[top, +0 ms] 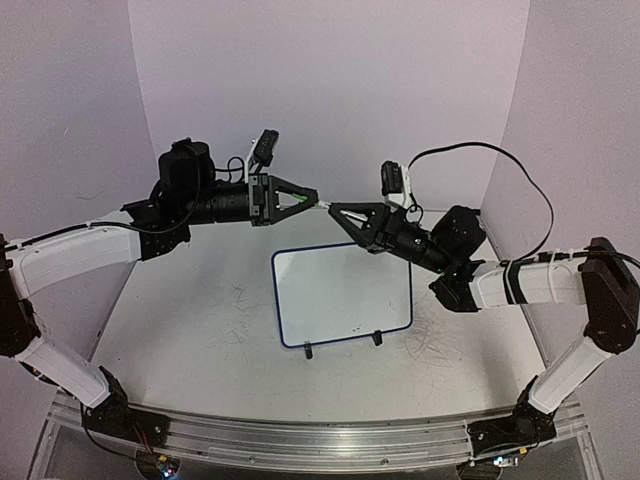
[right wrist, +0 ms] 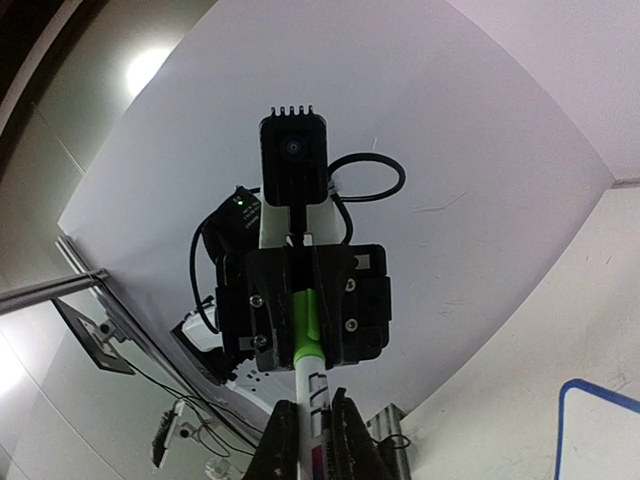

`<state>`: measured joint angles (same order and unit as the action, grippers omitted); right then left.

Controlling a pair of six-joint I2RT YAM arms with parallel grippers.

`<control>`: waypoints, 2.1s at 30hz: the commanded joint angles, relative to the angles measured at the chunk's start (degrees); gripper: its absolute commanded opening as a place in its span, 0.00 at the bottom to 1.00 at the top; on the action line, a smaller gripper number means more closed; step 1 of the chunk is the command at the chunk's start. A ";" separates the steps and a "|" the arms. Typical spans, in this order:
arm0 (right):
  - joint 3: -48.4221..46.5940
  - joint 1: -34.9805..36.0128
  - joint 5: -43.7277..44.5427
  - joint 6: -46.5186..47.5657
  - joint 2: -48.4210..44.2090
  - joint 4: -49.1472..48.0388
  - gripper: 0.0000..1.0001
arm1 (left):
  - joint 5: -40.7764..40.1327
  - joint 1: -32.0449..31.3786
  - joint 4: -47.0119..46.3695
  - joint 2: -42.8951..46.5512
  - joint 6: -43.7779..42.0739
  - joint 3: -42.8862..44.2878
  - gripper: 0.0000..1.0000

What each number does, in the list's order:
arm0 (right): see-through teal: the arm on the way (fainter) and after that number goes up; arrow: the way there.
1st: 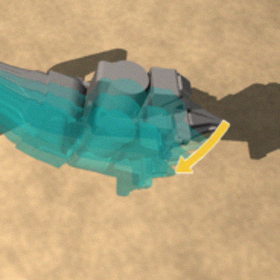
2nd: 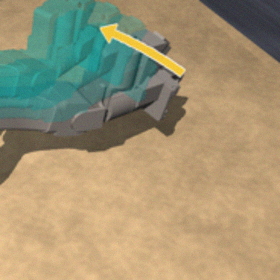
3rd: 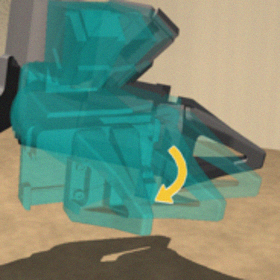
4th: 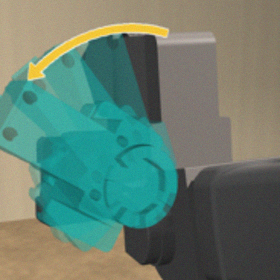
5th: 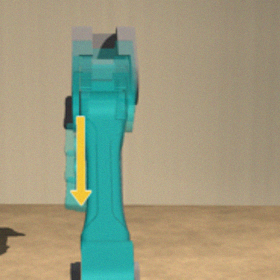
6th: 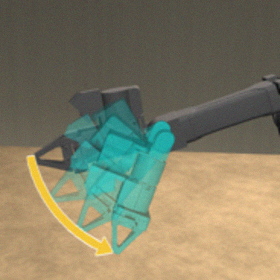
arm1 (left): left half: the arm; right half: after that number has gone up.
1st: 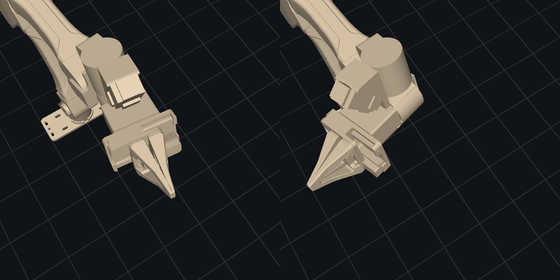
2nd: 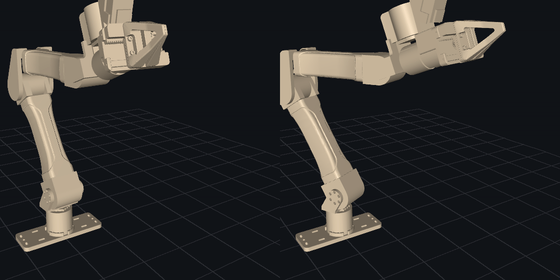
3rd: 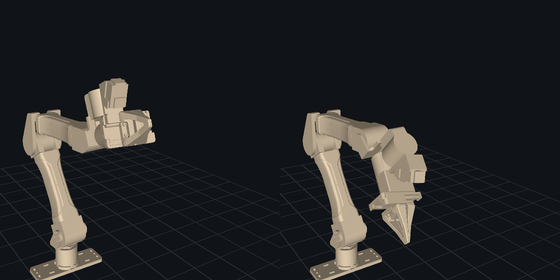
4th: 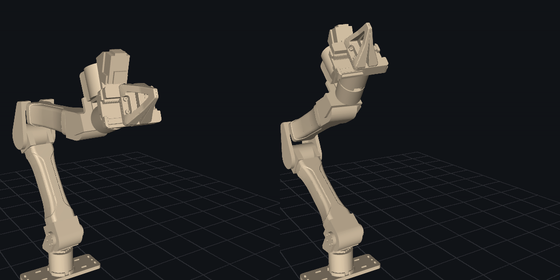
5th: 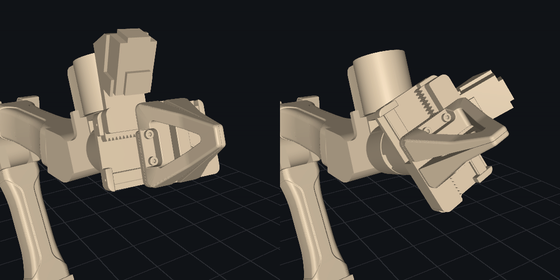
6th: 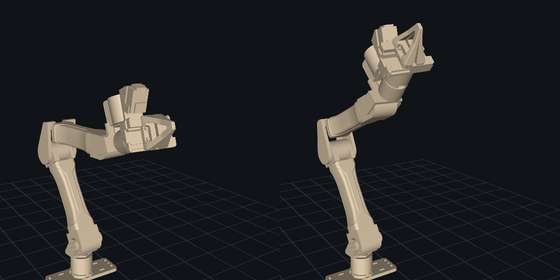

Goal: Write a sentence on the whiteboard
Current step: Open the pen cap from the whiteboard marker, then place the pen cap at the center of the board.

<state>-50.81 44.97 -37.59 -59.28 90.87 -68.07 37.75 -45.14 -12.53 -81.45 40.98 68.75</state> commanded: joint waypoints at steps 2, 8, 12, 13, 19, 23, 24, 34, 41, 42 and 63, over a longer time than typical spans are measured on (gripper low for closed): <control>-1.21 1.23 1.84 1.26 -1.75 -3.38 0.00 | 1.32 -0.92 -0.40 -1.36 -0.07 -0.34 0.00; 3.04 0.72 6.12 1.73 -5.50 -3.38 0.00 | -0.87 -0.45 -0.41 1.01 -1.03 -1.97 0.00; 6.98 -0.55 8.75 1.80 -8.52 -3.14 0.00 | -3.34 1.32 -0.30 3.53 -1.23 -3.85 0.00; 8.52 -1.15 9.25 1.94 -9.54 -3.01 0.00 | -4.01 2.55 -0.32 4.54 -0.99 -4.73 0.00; 18.71 -8.01 9.30 5.13 -20.50 1.58 0.00 | -3.76 15.18 3.25 12.22 0.63 -11.94 0.00; 17.68 -8.96 15.97 19.29 -31.99 27.25 0.00 | -10.47 20.61 18.47 13.77 -7.02 -11.96 0.00; 16.35 -8.93 17.90 23.34 -34.40 33.43 0.00 | -13.14 20.89 23.13 13.62 -9.12 -11.71 0.00; 9.83 -8.94 21.47 35.33 -37.54 49.83 0.00 | -19.52 21.06 32.57 2.77 -13.06 -17.28 0.00; 9.76 -8.93 19.75 35.51 -36.57 48.74 0.00 | -37.41 15.08 36.34 -5.85 -14.74 -16.39 0.01; 9.85 -8.90 19.69 35.41 -36.69 48.66 0.00 | -39.89 14.47 36.34 -6.95 -14.71 -16.20 0.01; 11.96 -8.94 19.51 34.63 -38.49 48.39 0.00 | -48.97 10.93 36.26 -14.75 -15.07 -14.86 0.32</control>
<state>-38.57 35.81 -17.45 -24.91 51.86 -17.93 -9.69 -34.01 24.04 -98.43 26.57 52.69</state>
